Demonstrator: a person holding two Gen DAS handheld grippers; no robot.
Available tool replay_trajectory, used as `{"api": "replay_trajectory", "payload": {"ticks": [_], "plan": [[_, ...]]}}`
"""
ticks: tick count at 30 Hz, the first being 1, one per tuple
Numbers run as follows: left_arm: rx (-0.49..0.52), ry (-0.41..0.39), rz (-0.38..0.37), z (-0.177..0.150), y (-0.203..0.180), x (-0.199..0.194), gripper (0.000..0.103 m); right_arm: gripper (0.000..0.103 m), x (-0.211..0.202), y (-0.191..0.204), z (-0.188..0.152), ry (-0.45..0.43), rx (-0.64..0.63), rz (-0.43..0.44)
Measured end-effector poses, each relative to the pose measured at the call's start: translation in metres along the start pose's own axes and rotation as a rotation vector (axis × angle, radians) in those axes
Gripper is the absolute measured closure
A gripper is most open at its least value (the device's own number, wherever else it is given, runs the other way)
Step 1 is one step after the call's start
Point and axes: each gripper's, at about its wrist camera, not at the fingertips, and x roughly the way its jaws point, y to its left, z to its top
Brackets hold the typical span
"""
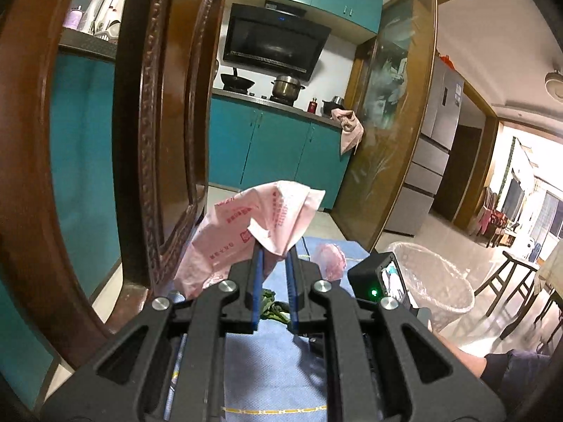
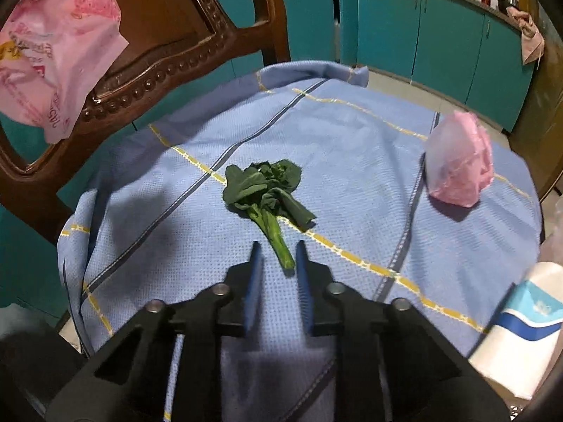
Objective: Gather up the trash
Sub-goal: 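Grasp the pink paper wrapper with the left tool while the right tool grasps the green vegetable stalk, then lift the green vegetable stalk with the right tool toward the wastebasket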
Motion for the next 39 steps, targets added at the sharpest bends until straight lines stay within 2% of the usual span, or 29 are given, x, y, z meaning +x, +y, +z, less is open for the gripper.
{"api": "replay_trajectory", "payload": {"ticks": [3,8,12,15,18,22,39], "plan": [[0.008,0.028,0.006,-0.001,0.005,0.005,0.09,0.096,-0.009,0.007,0.0,-0.016,-0.01,0.015],[0.022,0.068,0.011,-0.006,0.003,0.011,0.09,0.096,-0.073,0.017,-0.012,-0.119,0.019,-0.015],[0.046,0.126,-0.001,-0.012,-0.008,0.021,0.09,0.096,-0.137,0.004,-0.042,-0.247,0.147,-0.073],[0.08,0.153,-0.011,-0.017,-0.018,0.026,0.09,0.096,-0.172,-0.01,-0.075,-0.324,0.245,-0.151],[0.096,0.167,-0.016,-0.02,-0.025,0.03,0.09,0.096,-0.191,-0.023,-0.1,-0.365,0.328,-0.21],[0.09,0.185,-0.013,-0.019,-0.026,0.035,0.089,0.096,-0.194,-0.033,-0.105,-0.382,0.352,-0.244],[0.103,0.199,0.001,-0.023,-0.021,0.033,0.089,0.096,-0.19,-0.029,-0.106,-0.364,0.335,-0.227]]}}
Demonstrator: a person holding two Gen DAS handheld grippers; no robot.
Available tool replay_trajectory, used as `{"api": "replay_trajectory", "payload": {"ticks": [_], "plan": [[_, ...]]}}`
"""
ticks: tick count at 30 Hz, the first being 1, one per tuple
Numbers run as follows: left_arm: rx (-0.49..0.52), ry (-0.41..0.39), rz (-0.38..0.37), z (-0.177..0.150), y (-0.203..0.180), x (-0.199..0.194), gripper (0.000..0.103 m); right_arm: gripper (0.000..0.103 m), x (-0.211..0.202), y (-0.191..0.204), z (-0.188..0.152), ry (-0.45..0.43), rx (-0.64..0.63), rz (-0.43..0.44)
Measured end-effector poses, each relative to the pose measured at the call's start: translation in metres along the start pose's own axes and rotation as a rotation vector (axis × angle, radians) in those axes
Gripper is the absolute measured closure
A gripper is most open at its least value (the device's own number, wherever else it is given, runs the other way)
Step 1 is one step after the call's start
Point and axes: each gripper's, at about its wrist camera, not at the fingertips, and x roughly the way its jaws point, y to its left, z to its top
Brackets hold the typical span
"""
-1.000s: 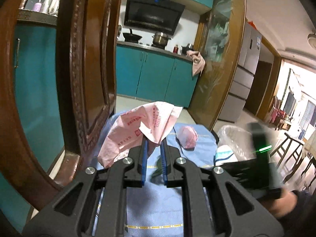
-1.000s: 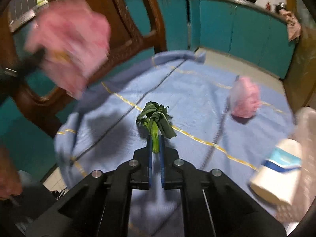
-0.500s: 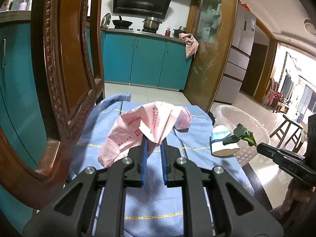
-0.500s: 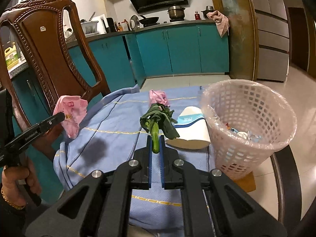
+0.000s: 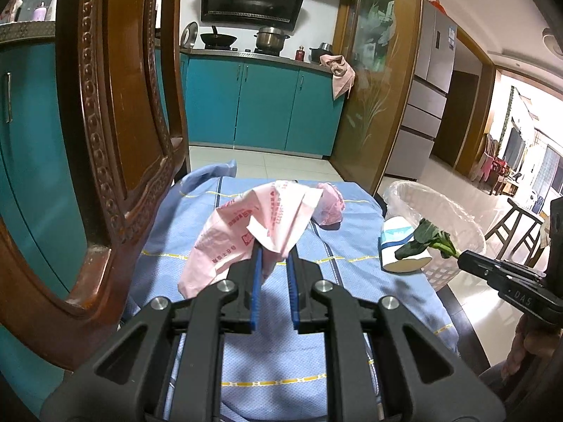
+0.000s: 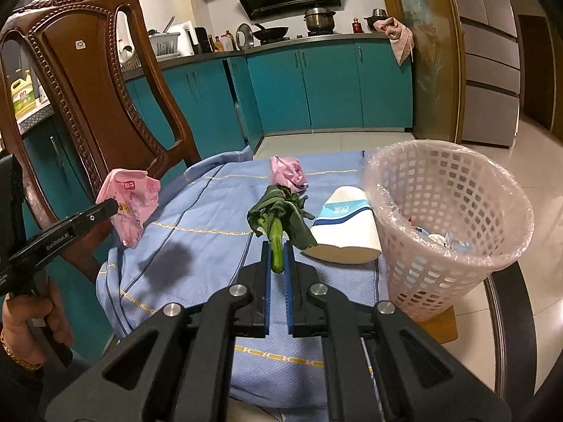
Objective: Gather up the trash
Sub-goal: 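Lift the green vegetable stalk with the right tool toward the wastebasket, then drop the stalk from the right tool into the wastebasket while the left tool releases the pink wrapper there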
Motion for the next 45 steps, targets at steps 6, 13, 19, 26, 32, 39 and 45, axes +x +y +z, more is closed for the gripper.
{"api": "replay_trajectory", "payload": {"ticks": [6,13,19,26,32,39,45], "plan": [[0.003,0.0,0.003,0.0,0.0,0.0,0.089,0.096,-0.013,-0.012,0.013,-0.073,0.026,-0.02],[0.016,0.005,0.004,-0.002,-0.003,0.003,0.088,0.095,-0.021,-0.094,0.065,-0.247,0.17,-0.227],[0.036,0.014,-0.004,-0.004,-0.007,0.005,0.088,0.024,0.005,-0.17,0.045,-0.176,0.441,-0.231],[0.072,0.046,-0.12,0.003,-0.037,0.014,0.088,0.009,-0.063,-0.154,0.004,-0.379,0.638,-0.26],[0.119,0.052,-0.364,0.053,-0.131,0.038,0.087,0.008,-0.091,-0.158,-0.006,-0.511,0.664,-0.32],[0.165,0.059,-0.51,0.119,-0.24,0.105,0.034,0.008,-0.091,-0.165,-0.01,-0.522,0.674,-0.338],[0.195,0.17,-0.397,0.084,-0.21,0.137,0.003,0.008,-0.081,-0.165,-0.008,-0.459,0.656,-0.298]]}}
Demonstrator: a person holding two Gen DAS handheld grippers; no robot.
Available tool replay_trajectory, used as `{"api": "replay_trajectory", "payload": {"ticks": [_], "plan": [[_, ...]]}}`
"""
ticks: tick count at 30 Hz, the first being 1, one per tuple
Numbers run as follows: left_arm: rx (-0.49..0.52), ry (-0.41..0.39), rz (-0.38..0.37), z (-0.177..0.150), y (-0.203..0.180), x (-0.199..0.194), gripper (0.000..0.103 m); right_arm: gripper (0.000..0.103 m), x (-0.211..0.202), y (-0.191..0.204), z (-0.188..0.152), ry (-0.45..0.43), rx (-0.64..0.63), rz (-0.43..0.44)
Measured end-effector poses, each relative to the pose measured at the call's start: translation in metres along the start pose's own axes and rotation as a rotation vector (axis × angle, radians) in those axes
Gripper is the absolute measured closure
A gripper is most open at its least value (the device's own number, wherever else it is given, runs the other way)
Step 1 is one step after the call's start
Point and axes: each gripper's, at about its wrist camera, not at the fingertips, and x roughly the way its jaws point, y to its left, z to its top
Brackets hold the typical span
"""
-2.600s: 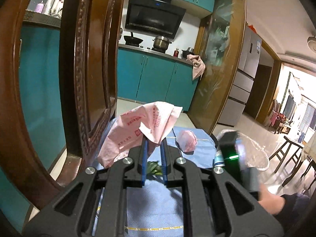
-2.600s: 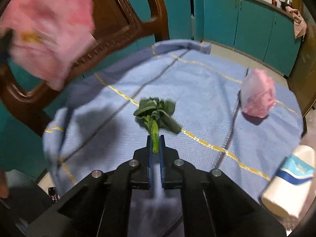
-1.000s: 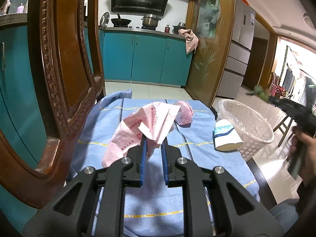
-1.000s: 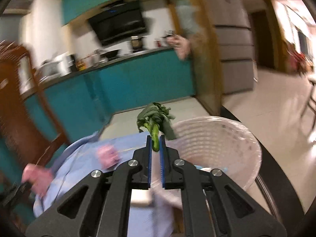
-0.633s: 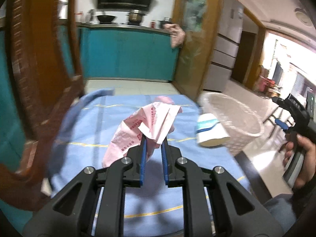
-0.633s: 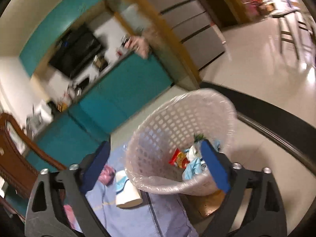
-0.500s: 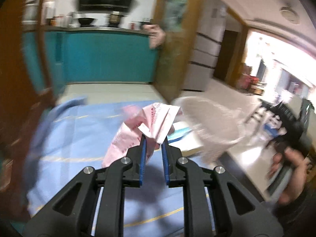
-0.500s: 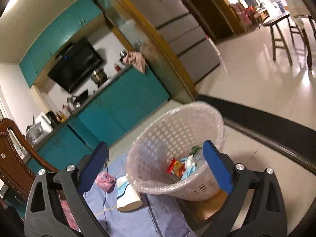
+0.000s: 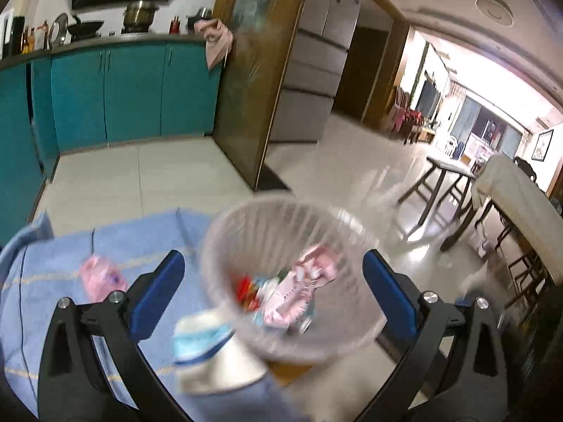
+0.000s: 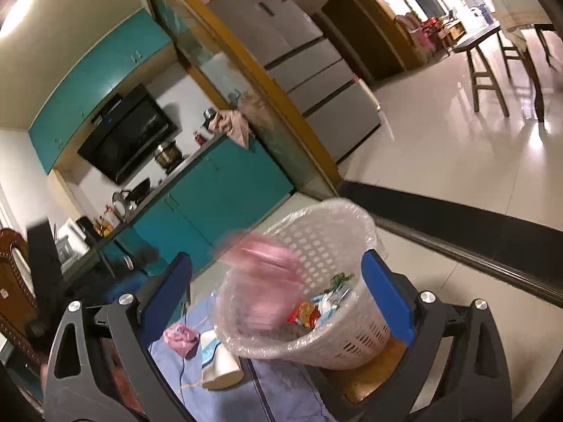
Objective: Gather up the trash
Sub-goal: 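Drop the stalk from the right tool into the wastebasket while the left tool releases the pink wrapper there, then grasp the white-and-blue paper cup with the left tool while the right tool grasps the pink plastic bag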
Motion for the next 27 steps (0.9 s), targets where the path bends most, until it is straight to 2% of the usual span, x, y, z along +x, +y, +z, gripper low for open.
{"api": "replay_trajectory", "payload": {"ticks": [3,5,9,12,16,21,23,27], "plan": [[0.088,0.013,0.04,-0.04,0.02,-0.016,0.003,0.008,0.003,0.005,-0.002,0.027,-0.016,0.019],[0.169,0.023,0.039,-0.06,0.03,-0.02,0.003,0.008,0.007,0.009,-0.005,0.051,-0.02,0.034],[0.426,0.111,0.048,-0.08,0.033,-0.007,0.003,0.008,0.01,0.014,-0.009,0.086,-0.008,0.051],[0.646,0.182,-0.005,-0.089,0.029,0.015,0.003,0.008,0.009,0.019,-0.01,0.086,-0.023,0.05],[0.697,0.283,-0.1,-0.085,0.038,0.049,0.003,0.008,0.013,0.02,-0.011,0.11,-0.034,0.044],[0.736,0.321,-0.205,-0.074,0.043,0.074,0.003,0.008,0.016,0.019,-0.01,0.124,-0.04,0.042],[0.741,0.359,-0.25,-0.075,0.043,0.083,0.003,0.008,0.016,0.018,-0.01,0.126,-0.039,0.041],[0.79,0.377,-0.298,-0.079,0.036,0.093,0.004,0.008,0.023,0.021,-0.013,0.157,-0.041,0.043]]}}
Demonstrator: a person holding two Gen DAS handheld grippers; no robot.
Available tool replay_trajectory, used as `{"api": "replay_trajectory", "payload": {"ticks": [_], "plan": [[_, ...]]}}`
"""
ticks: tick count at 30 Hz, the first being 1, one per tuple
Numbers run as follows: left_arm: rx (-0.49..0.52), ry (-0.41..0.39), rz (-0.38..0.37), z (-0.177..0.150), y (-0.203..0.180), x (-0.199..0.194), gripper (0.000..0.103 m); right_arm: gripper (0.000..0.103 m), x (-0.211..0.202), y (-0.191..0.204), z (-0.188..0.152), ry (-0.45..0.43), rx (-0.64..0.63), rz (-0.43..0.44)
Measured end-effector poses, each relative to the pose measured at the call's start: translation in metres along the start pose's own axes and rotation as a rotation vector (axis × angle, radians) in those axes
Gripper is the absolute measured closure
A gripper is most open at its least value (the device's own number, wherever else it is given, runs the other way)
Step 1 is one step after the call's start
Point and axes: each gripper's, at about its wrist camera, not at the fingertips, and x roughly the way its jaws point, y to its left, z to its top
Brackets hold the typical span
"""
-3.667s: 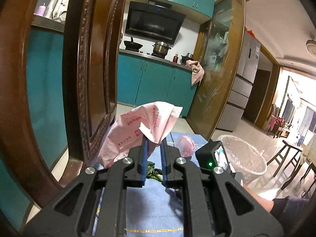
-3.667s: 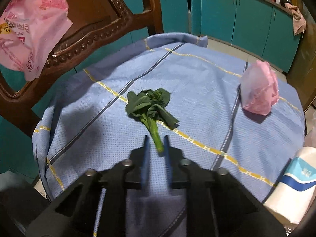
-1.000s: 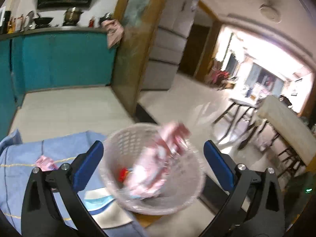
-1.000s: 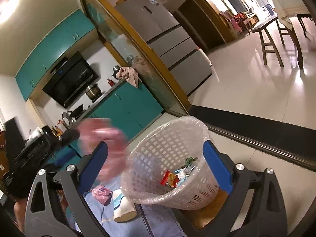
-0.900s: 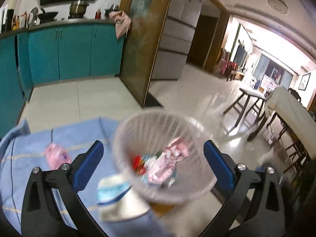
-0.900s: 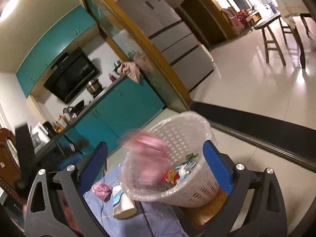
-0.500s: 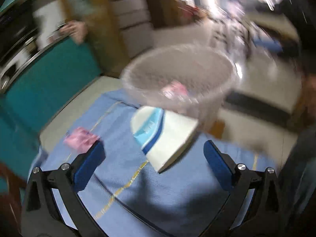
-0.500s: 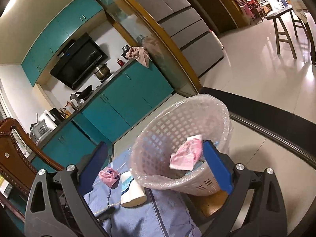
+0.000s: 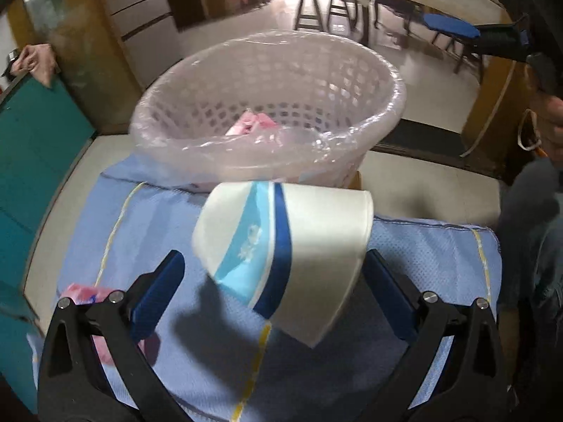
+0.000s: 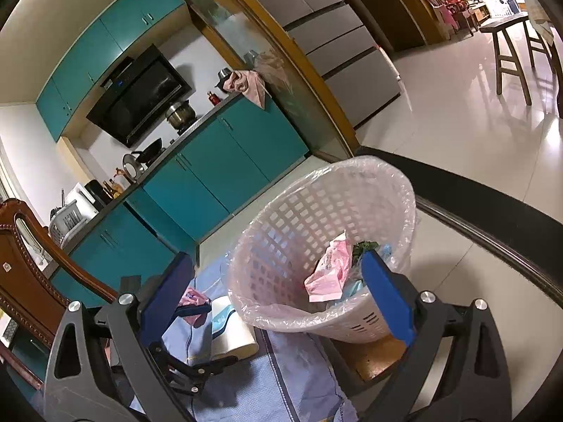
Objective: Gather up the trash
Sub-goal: 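Grasp the white-and-blue paper cup with the left tool while the right tool grasps the pink plastic bag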
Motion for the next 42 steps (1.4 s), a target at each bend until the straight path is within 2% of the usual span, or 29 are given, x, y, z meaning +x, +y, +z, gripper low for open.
{"api": "replay_trajectory", "payload": {"ticks": [1,2,4,6,9,13,16,17,18,20,21,22,24,26,29,30,32,34,36,40,42], "plan": [[0.015,-0.009,-0.003,0.002,-0.001,0.001,0.01,0.008,0.002,0.002,0.0,0.004,-0.002,0.001],[0.023,-0.016,-0.013,0.004,-0.003,-0.001,0.011,0.008,0.003,0.003,-0.001,0.008,-0.005,0.001],[0.02,-0.032,-0.018,0.007,-0.004,-0.001,0.012,0.008,0.005,0.004,-0.001,0.013,-0.011,0.002],[-0.013,-0.034,-0.063,0.006,-0.006,-0.003,0.012,0.008,0.006,0.006,-0.001,0.017,-0.015,0.003],[-0.026,-0.052,-0.065,-0.002,-0.015,-0.018,0.013,0.008,0.008,0.008,-0.003,0.028,-0.021,0.001],[-0.074,-0.108,0.013,-0.023,-0.038,-0.062,0.012,0.008,0.012,0.018,-0.007,0.053,-0.073,0.009],[-0.259,-0.204,0.162,-0.048,-0.048,-0.114,0.012,0.008,0.031,0.043,-0.016,0.123,-0.218,0.024],[-0.369,-0.243,0.245,-0.06,-0.049,-0.134,0.012,0.008,0.042,0.057,-0.022,0.162,-0.29,0.034],[-0.448,-0.269,0.291,-0.069,-0.05,-0.147,0.012,0.008,0.059,0.077,-0.032,0.217,-0.383,0.05],[-0.683,-0.378,0.461,-0.097,-0.058,-0.183,0.012,0.008,0.085,0.109,-0.05,0.289,-0.509,0.08],[-0.764,-0.4,0.53,-0.106,-0.06,-0.192,0.012,0.008,0.1,0.128,-0.06,0.315,-0.579,0.083],[-0.91,-0.407,0.649,-0.123,-0.063,-0.205,0.012,0.008,0.111,0.142,-0.067,0.324,-0.625,0.087],[-1.037,-0.445,0.721,-0.143,-0.069,-0.215,0.012,0.008,0.138,0.168,-0.081,0.352,-0.695,0.106],[-1.017,-0.425,0.813,-0.146,-0.074,-0.216,0.012,0.008,0.175,0.195,-0.096,0.388,-0.747,0.095],[-0.936,-0.404,0.891,-0.141,-0.077,-0.215,0.012,0.009,0.221,0.22,-0.116,0.448,-0.769,0.078],[-0.949,-0.418,0.896,-0.143,-0.077,-0.216,0.012,0.013,0.235,0.224,-0.121,0.458,-0.773,0.046],[-0.995,-0.434,0.874,-0.151,-0.071,-0.217,0.012,0.068,0.25,0.222,-0.124,0.505,-0.734,0.005],[-1.036,-0.425,0.861,-0.16,-0.066,-0.217,0.012,0.07,0.236,0.217,-0.117,0.499,-0.665,0.029],[-1.038,-0.406,0.873,-0.163,-0.061,-0.219,0.012,0.07,0.205,0.215,-0.112,0.477,-0.667,0.077],[-1.066,-0.4,0.858,-0.17,-0.054,-0.222,0.012,0.07,0.106,0.19,-0.104,0.402,-0.672,0.154],[-1.066,-0.387,0.858,-0.168,-0.054,-0.219,0.012,0.07,0.069,0.173,-0.103,0.37,-0.662,0.155]]}}
